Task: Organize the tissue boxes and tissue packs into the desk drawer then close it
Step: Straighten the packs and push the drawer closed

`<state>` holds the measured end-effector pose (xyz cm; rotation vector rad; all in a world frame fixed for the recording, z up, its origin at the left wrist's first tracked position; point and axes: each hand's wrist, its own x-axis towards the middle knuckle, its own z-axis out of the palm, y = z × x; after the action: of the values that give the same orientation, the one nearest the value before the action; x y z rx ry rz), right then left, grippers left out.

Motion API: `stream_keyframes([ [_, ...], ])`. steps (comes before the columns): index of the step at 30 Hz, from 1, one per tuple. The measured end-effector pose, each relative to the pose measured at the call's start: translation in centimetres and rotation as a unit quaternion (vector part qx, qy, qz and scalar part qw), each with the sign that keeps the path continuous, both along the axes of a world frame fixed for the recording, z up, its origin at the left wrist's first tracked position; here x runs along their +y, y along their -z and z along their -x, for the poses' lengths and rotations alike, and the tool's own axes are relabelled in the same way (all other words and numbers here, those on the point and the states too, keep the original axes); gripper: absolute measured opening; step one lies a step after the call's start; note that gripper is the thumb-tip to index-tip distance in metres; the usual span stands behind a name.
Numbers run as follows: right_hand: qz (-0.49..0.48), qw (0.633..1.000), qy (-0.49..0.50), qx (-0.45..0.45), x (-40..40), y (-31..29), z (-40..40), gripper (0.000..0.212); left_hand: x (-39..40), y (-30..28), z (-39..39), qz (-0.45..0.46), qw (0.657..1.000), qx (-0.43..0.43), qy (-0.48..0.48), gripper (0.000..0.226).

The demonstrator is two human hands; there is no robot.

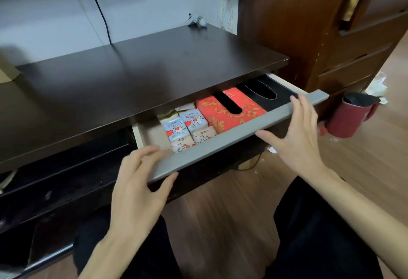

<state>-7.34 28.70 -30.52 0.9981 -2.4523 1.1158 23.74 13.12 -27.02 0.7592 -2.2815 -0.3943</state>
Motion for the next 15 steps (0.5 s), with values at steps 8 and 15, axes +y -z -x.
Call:
stream_keyframes([
  [8,0.075,0.968,0.035,-0.237,-1.2,4.3,6.3,0.12,6.8,4.9,-0.7,-0.344,0.916,0.19,-0.08,0.083],
  [15,0.105,0.965,0.022,-0.238,-4.0,5.2,7.4,0.132,6.1,5.4,3.7,-0.356,0.907,0.19,-0.118,0.089],
])
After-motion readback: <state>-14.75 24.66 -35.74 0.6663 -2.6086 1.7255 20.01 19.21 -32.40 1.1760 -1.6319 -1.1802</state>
